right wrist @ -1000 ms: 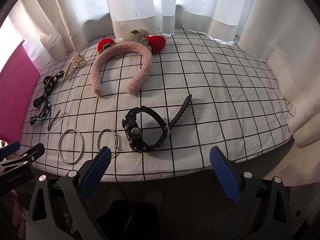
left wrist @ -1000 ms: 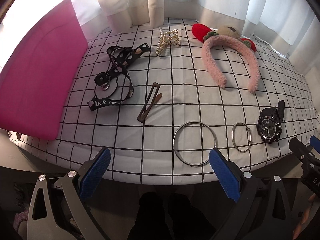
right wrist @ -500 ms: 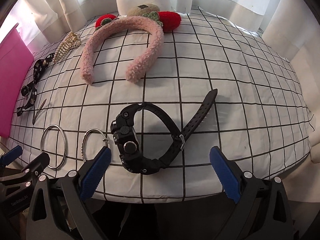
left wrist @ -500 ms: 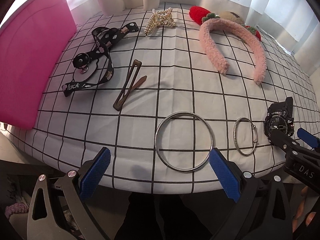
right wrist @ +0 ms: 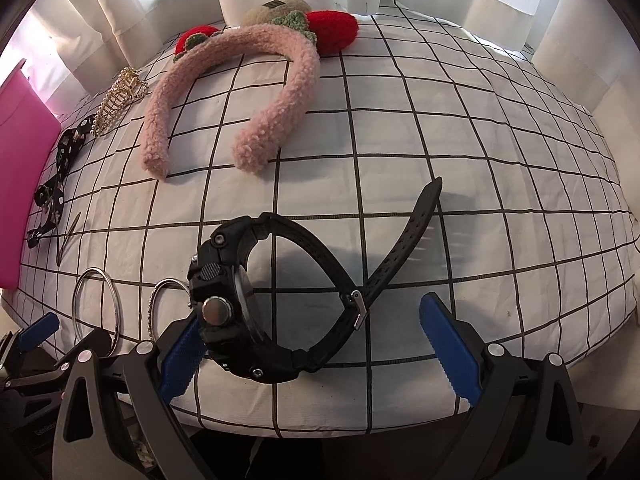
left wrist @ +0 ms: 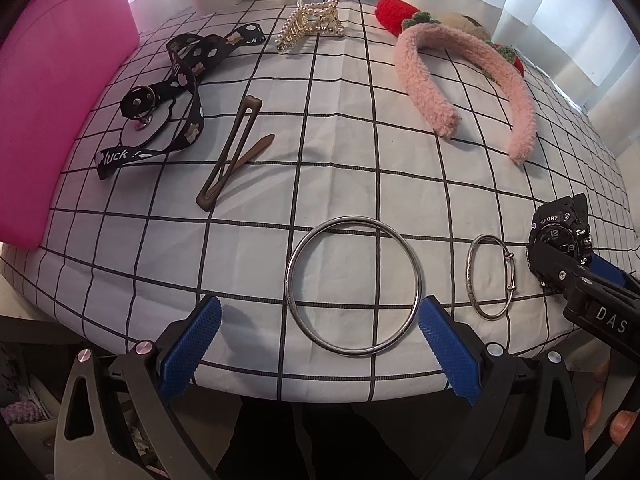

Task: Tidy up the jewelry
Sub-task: 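Grasp the black wristwatch with the right tool while the left tool grasps the large silver ring, then lift and carry the watch and ring with both tools over the pink tub, then open the left tool to drop the ring while the right tool drops the watch, then withdraw both open tools from the tub back toward the table, then grasp the brown hair clip with the left tool while the right tool grasps the small silver bangle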

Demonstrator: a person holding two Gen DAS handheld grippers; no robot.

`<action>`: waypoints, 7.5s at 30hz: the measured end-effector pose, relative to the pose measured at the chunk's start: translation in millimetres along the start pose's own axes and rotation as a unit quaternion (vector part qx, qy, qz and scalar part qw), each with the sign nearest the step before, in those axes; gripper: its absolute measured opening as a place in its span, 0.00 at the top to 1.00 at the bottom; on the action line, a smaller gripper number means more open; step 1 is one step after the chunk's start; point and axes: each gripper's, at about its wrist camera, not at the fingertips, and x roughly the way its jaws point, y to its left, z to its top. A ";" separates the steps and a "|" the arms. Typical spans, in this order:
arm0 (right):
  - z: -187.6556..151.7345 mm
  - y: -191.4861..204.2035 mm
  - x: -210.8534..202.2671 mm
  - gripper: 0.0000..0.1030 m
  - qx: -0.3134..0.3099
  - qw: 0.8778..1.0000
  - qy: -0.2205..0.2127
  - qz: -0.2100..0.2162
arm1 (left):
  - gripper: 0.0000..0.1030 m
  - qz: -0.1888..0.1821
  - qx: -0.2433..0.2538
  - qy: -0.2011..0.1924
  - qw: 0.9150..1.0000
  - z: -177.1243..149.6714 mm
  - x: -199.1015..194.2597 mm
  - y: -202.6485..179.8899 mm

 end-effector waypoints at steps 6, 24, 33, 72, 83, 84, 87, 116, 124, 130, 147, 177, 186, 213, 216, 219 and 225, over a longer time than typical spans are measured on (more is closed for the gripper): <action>5.2 -4.8 6.3 0.09 0.003 1.000 -0.001 0.008 | 0.06 0.003 0.002 -0.005 1.000 4.3 4.6 -2.8; -0.6 0.7 6.2 0.08 0.003 1.000 -0.009 0.008 | 0.05 0.015 0.026 -0.022 0.999 8.4 7.4 -19.3; -1.8 4.2 7.6 0.09 0.002 1.000 -0.015 0.008 | 0.05 0.015 0.024 -0.039 0.999 9.2 9.4 -22.2; 10.4 17.6 -52.2 0.37 -0.001 0.994 -0.089 0.056 | 0.32 -0.013 0.023 -0.117 0.993 14.7 -63.3 3.0; 48.7 74.3 -108.3 0.37 -0.049 0.984 -0.151 0.076 | 0.32 -0.017 -0.010 -0.210 0.978 45.8 -143.3 45.2; 53.2 83.2 -114.1 0.37 -0.055 0.983 -0.157 0.080 | 0.32 -0.017 -0.014 -0.218 0.976 48.8 -152.2 51.2; 66.9 114.5 -133.7 0.37 -0.081 0.976 -0.178 0.095 | 0.32 -0.012 -0.030 -0.245 0.969 58.1 -179.6 73.5; 134.3 478.5 -142.9 0.37 -0.306 0.920 -0.143 0.197 | 0.31 0.098 -0.216 -0.241 0.941 102.7 -197.3 357.2; 138.5 496.1 -113.6 0.37 -0.311 0.929 -0.113 0.165 | 0.31 0.099 -0.229 -0.205 0.946 107.7 -174.6 373.4; 141.8 497.9 -102.3 0.37 -0.305 0.935 -0.103 0.148 | 0.31 0.101 -0.232 -0.192 0.948 108.1 -165.4 381.8; 129.9 510.5 -99.8 0.35 -0.337 0.930 -0.097 0.108 | 0.13 0.104 -0.247 -0.176 0.947 100.7 -166.6 390.5; 129.0 508.9 -104.9 0.12 -0.339 0.928 -0.105 0.112 | 0.13 0.095 -0.255 -0.189 0.943 91.1 -180.5 393.7; 122.2 495.7 -120.3 0.12 -0.333 0.928 -0.119 0.115 | 0.13 0.091 -0.257 -0.198 0.942 85.0 -191.3 386.3; 34.9 115.6 -145.3 0.12 -0.051 0.990 -0.128 0.033 | 0.13 -0.049 -0.041 -0.229 0.971 68.4 -208.8 153.7; 12.7 98.9 -121.1 0.12 -0.041 0.994 -0.099 0.014 | 0.13 -0.062 -0.019 -0.210 0.976 60.0 -185.3 128.4; -7.3 91.3 -91.0 0.12 -0.042 0.997 -0.064 -0.001 | 0.13 -0.068 -0.008 -0.184 0.981 52.3 -155.1 111.2; -27.8 90.3 -42.1 0.12 -0.055 0.998 -0.026 -0.020 | 0.13 -0.059 0.009 -0.145 0.988 39.0 -104.9 87.7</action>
